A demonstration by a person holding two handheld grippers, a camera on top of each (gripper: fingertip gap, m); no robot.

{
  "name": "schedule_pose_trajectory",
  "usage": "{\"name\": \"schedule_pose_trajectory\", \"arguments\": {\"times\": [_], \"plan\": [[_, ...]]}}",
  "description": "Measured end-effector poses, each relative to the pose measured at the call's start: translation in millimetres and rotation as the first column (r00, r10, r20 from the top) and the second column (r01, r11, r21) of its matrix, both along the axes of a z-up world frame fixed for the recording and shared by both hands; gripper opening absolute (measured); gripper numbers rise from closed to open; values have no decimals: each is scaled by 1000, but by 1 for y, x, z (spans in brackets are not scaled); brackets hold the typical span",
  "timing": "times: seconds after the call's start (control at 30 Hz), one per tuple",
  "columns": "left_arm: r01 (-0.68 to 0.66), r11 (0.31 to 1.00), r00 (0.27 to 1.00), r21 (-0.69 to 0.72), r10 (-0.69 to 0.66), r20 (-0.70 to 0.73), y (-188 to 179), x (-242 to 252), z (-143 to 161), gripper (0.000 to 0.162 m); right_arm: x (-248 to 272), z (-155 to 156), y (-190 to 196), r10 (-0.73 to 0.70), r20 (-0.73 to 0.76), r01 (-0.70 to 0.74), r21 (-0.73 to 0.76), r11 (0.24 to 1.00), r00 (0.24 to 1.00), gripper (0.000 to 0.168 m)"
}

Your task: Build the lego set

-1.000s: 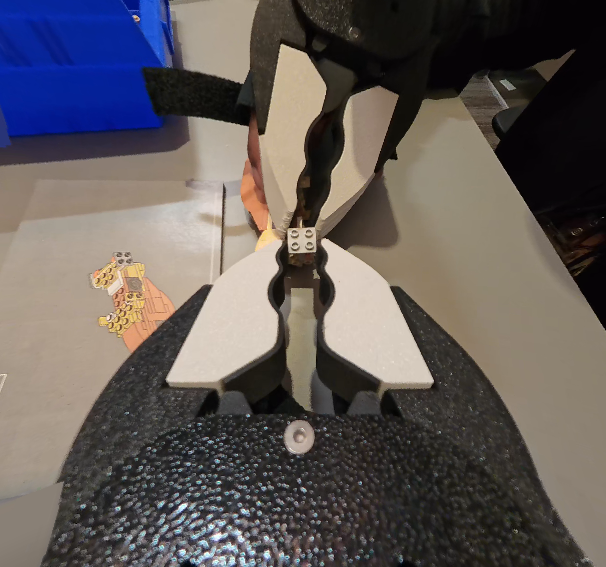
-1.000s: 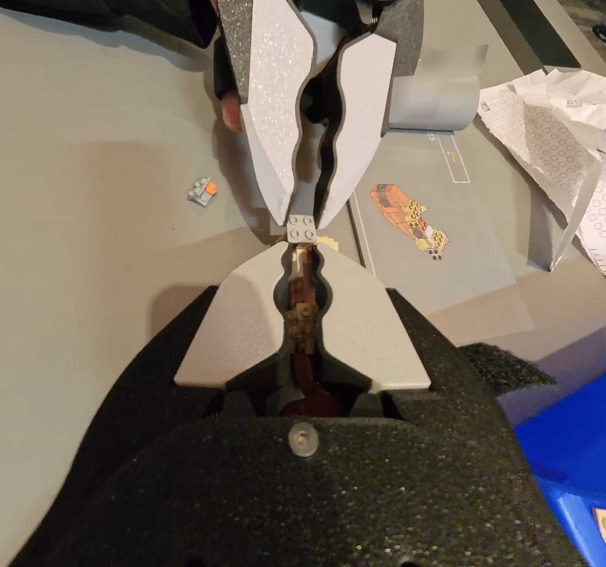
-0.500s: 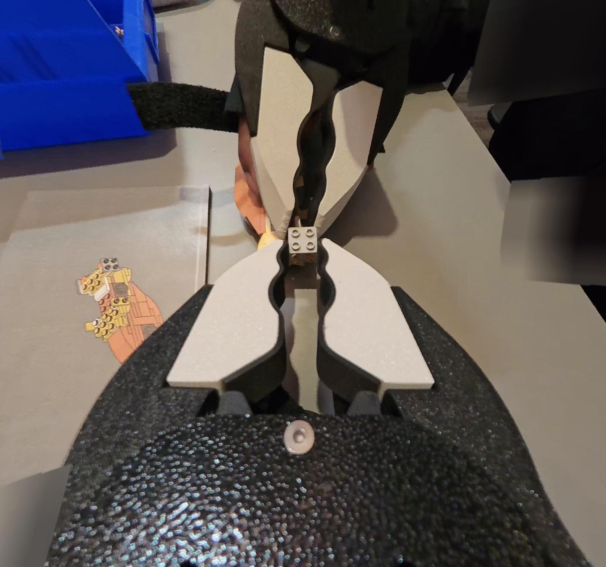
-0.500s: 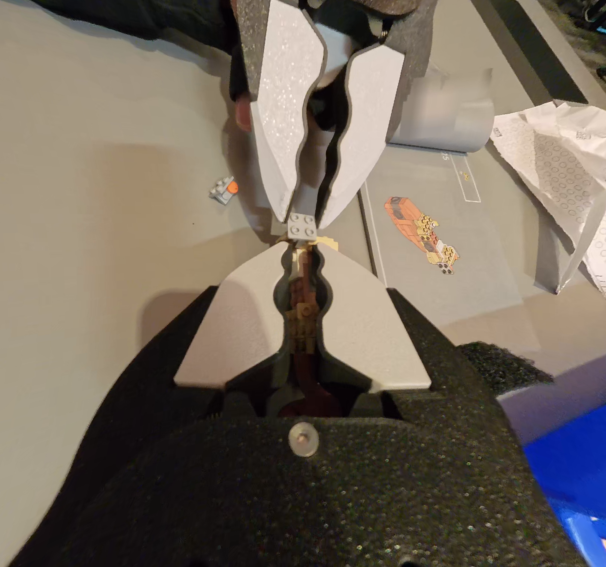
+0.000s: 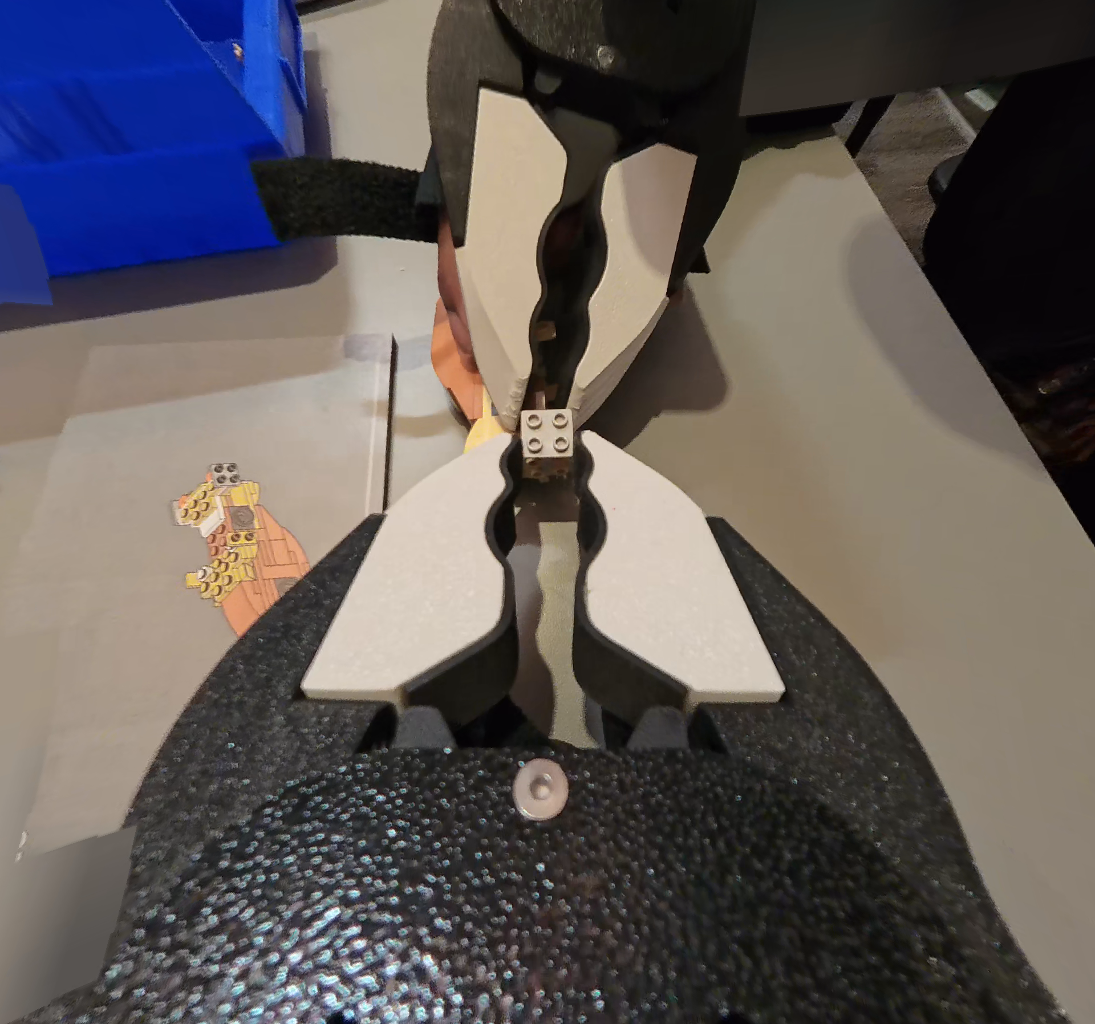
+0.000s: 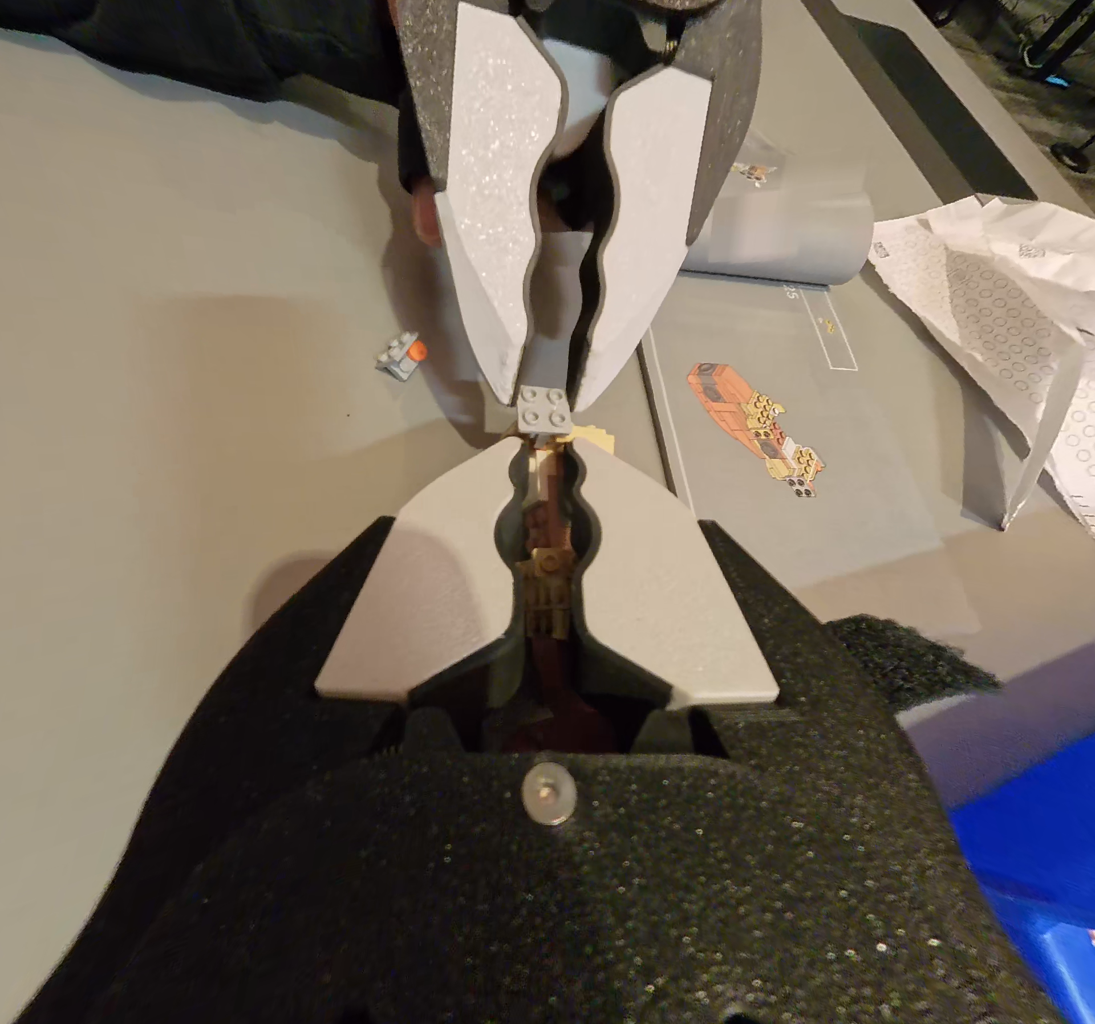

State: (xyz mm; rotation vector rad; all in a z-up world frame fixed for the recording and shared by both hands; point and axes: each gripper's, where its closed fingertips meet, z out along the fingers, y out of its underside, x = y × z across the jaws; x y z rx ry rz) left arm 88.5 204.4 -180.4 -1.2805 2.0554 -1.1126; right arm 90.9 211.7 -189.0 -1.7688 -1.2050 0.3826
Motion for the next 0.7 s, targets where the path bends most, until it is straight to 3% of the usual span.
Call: {"name": "schedule_pose_trajectory", "arguments": {"times": [0.23,0.43,0.7], "plan": [[-17,999,1000,-33,17,5,3,1,0,15,-1,0,-1,14,-17,-14,-18,1000,1000,18],[-14,998,1000,-58,14,3,3,0,-1,15,0,1,1,2,-25,-2,-19,1000,1000,10],[-13,997,1000,-80,13,6,3,1,-1,15,0,2,0,12,-47,-14,-43,999,999,12]]}}
